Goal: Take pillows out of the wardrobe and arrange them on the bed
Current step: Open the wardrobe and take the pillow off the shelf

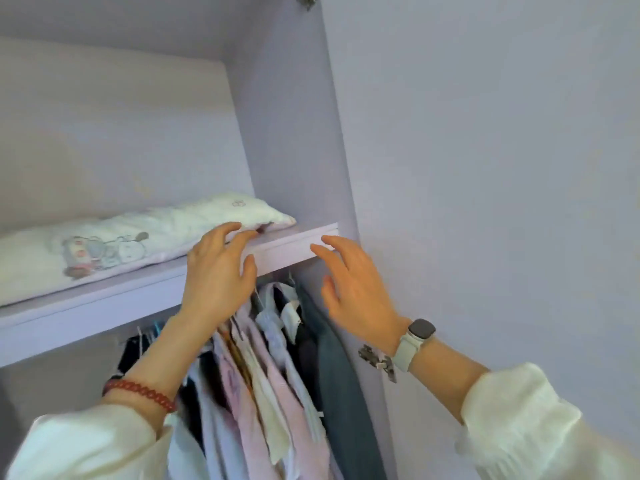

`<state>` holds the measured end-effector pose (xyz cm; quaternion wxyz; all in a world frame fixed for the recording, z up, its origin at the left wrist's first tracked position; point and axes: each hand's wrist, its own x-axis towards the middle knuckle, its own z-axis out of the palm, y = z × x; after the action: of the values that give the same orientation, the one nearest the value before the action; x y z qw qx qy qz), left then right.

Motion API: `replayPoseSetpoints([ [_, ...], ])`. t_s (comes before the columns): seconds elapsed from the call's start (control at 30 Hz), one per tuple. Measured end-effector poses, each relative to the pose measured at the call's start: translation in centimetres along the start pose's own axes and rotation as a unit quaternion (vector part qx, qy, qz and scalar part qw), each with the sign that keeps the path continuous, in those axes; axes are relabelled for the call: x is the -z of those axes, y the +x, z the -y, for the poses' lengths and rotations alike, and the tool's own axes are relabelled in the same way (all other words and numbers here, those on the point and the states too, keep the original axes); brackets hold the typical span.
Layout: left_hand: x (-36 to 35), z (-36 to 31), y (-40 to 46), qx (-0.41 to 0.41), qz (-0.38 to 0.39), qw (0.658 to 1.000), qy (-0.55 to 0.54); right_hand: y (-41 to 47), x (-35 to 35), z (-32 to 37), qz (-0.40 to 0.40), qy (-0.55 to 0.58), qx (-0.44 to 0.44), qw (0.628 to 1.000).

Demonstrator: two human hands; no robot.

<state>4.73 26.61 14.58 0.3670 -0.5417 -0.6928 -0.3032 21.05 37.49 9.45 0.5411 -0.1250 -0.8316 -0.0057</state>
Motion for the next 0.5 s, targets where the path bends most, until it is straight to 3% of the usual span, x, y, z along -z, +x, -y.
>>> replayPoseSetpoints([
  [0.17,5.4,14.7,1.6,0.109,0.031,0.978,0.178,9.2,-9.8,3.6,0.070,0.032,0.040,0.996],
  [0.23,6.6,19.7,2.3,0.151,0.094,0.959,0.219,13.1,-13.6,5.1,0.092,0.025,0.057,0.994],
  [0.37,6.5,26.1,3.3,0.183,0.226,0.916,0.277,18.9,-20.5,7.3,0.238,-0.028,0.047,0.970],
  [0.43,5.8,27.4,3.7,0.164,0.211,0.910,0.316,20.6,-23.2,7.8,0.270,-0.050,0.045,0.960],
  [0.5,5.2,27.9,4.2,0.129,0.145,0.916,0.352,21.6,-25.2,8.2,0.266,-0.076,0.041,0.960],
])
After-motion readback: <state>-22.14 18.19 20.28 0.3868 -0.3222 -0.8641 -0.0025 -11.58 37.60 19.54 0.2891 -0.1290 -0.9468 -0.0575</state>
